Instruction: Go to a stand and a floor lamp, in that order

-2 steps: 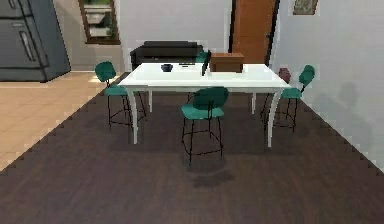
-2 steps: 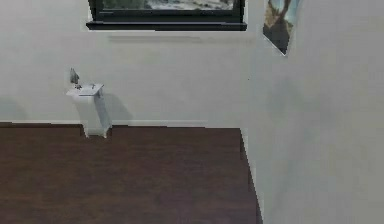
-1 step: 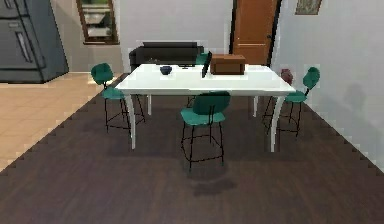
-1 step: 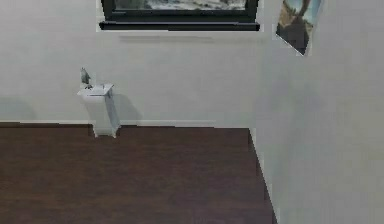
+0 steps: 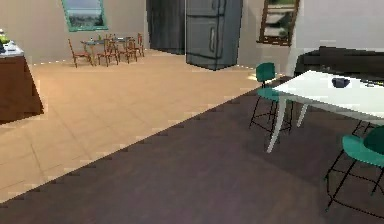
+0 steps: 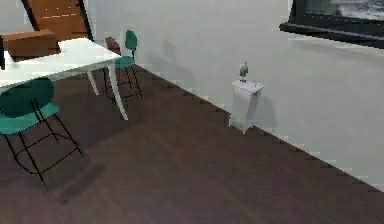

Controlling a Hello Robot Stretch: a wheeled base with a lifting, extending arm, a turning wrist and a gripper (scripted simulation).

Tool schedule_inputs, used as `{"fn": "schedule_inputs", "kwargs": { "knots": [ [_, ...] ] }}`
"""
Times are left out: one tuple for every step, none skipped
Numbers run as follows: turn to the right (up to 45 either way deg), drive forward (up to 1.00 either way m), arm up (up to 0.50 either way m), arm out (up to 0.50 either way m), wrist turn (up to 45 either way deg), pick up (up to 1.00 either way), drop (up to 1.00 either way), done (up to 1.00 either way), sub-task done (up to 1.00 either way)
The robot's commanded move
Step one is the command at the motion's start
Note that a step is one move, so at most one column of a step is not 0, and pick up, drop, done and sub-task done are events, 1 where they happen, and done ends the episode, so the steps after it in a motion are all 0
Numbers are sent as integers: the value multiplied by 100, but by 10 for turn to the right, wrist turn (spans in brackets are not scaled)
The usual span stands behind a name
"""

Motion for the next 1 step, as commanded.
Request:
{"fn": "schedule_inputs", "kwargs": {
  "knots": [
    [-420,0,0,0,0,0,0,0,0]
  ]
}}
